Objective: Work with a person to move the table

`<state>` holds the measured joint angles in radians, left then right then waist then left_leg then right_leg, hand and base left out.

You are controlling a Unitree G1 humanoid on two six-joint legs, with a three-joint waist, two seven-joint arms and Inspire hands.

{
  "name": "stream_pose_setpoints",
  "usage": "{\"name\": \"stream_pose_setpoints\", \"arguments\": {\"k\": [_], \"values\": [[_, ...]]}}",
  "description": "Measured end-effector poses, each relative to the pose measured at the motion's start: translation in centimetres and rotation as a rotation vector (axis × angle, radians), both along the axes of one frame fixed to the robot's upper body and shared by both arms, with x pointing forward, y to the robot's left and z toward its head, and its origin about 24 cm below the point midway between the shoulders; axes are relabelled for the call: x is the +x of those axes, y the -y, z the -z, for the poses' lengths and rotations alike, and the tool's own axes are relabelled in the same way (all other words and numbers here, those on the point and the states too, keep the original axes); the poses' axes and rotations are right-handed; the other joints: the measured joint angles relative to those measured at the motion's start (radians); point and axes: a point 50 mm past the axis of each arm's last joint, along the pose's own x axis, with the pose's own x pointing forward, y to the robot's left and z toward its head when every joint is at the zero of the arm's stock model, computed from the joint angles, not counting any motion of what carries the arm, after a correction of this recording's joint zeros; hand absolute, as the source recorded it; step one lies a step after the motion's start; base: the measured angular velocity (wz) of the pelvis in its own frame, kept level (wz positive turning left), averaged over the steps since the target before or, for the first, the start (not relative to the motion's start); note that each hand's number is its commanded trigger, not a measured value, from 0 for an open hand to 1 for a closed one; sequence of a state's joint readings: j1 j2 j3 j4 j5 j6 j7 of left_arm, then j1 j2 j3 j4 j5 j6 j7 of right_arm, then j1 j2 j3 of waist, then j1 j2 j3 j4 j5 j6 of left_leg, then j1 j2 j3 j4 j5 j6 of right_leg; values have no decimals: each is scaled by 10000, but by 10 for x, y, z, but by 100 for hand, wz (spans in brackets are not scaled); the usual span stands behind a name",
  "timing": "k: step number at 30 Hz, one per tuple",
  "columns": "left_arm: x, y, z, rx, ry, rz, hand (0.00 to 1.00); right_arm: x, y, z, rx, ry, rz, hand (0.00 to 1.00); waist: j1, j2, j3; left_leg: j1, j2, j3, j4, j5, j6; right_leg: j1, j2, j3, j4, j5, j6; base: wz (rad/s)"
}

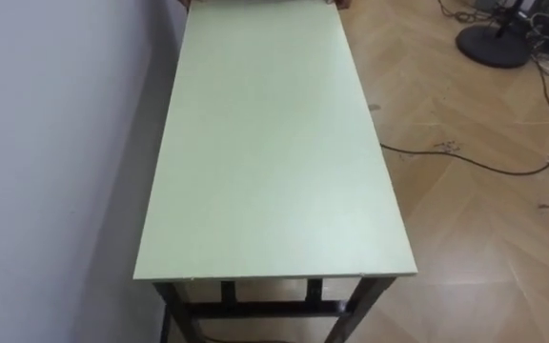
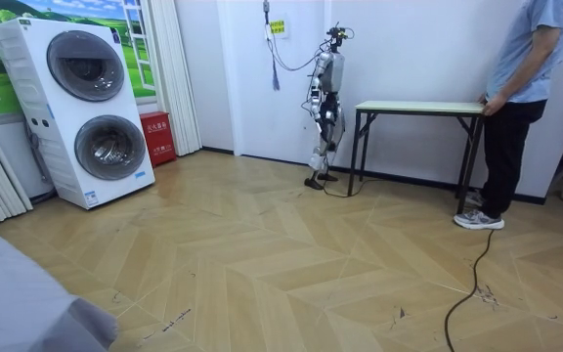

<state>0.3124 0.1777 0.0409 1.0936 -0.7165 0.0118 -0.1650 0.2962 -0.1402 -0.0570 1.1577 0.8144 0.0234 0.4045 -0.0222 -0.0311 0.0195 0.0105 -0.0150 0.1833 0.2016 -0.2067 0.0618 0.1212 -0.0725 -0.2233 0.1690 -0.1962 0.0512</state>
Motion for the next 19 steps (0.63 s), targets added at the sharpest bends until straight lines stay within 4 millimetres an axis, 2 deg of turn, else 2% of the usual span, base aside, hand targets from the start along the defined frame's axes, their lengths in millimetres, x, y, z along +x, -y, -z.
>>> {"name": "stream_pose_setpoints", "arguments": {"k": [3,8,19], "values": [[11,0,0,320,204,563,0,2,-1,1,17,9,-152,0,-6,145,3,11,1,3,-32,-5,6,-10,-1,4,-9,1,-2,0],[20,1,0,732,231,1425,0,-2,1,0,-95,-153,-198,0,-69,179,-82,10,18,26,-32,9,-14,43,23,-17,-9,0,-1,-6],[-11,-2,3,1620,-1720,2075,0,-14,-2,3,-160,-1009,297,0,-35,75,-133,211,10,-55,-31,6,-15,211,22,-6,-20,1,-2,1]]}}
